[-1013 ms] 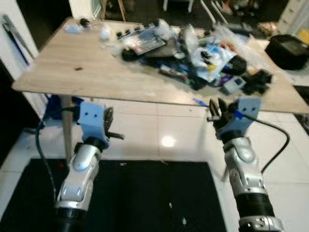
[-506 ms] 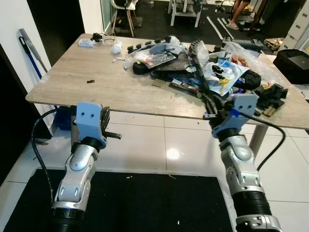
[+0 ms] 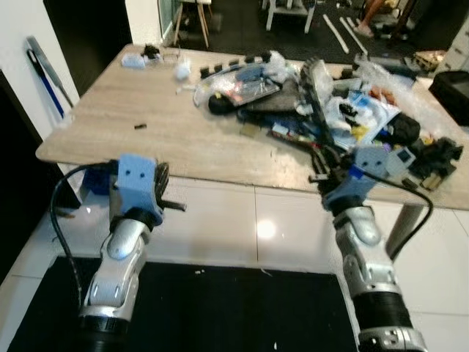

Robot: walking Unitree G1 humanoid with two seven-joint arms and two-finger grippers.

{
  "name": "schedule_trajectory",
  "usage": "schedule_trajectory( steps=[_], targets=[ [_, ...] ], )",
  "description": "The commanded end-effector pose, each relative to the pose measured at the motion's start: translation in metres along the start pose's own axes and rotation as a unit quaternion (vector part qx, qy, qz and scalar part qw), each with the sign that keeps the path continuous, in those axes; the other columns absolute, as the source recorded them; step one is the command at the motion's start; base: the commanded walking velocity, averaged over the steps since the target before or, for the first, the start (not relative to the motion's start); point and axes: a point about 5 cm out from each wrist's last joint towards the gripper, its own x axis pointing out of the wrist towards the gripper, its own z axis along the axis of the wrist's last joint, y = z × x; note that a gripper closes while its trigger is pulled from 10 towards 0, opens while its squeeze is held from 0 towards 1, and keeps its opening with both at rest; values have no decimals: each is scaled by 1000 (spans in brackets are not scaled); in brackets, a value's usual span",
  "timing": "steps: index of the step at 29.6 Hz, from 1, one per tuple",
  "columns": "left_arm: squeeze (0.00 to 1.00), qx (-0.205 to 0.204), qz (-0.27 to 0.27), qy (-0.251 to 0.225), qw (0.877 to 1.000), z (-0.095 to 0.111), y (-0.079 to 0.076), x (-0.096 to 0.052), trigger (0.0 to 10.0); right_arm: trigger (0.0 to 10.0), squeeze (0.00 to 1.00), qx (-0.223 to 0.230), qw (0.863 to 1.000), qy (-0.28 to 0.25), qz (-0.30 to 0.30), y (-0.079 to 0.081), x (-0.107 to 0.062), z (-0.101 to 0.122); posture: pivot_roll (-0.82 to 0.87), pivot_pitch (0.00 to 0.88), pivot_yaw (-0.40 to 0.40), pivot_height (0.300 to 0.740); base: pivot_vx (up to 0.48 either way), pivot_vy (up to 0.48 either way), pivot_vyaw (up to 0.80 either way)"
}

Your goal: Picking trash to rubbish bin

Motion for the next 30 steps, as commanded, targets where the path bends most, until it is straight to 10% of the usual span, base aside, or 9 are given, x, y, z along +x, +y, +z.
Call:
schedule_trajectory(
  steps=[1, 30],
  targets=[
    [0, 1, 1, 10, 1000, -4, 1, -2, 10000, 10000, 0, 7, 1000, 1, 2, 2, 0, 0, -5, 134, -41, 740, 334, 0, 0],
    [0, 1, -12, -2, 1000, 3, -4, 0, 10000, 10000, 0, 2, 1000, -8, -1, 1, 3, 7, -10, 127, -42, 740, 334, 0, -114]
  ],
)
